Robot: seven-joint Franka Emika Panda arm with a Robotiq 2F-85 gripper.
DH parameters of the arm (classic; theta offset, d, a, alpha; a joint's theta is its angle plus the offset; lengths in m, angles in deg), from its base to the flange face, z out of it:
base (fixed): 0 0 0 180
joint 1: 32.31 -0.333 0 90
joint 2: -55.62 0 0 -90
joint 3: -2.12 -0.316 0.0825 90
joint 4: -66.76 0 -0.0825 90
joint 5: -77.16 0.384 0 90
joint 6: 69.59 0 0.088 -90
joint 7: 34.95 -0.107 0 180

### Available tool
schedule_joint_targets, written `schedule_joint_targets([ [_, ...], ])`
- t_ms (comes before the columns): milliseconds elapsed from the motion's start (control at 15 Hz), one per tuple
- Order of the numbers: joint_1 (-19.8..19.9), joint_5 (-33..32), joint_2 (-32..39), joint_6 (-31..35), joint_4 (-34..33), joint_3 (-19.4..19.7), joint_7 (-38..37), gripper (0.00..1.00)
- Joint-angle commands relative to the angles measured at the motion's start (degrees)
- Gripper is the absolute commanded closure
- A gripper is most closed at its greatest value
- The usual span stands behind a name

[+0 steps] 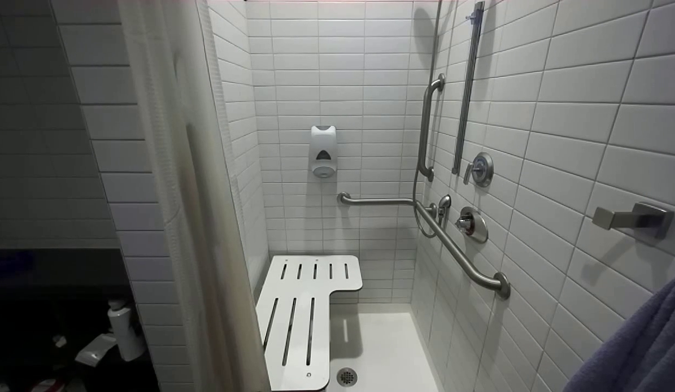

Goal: Move the shower curtain to the right

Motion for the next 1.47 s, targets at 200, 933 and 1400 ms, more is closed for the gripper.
schedule_joint_targets([
  [200, -10.86, 11.35, 4.79, 19.29, -1.89, 4.47, -1.77, 0.00],
  [933, 21.72, -6.29, 14.20, 17.78, -5.18, -15.18, -34.97, 0.00],
  [1400, 14.92, -11.39, 14.87, 18.81, -4.40, -8.46, -38.59, 0.00],
])
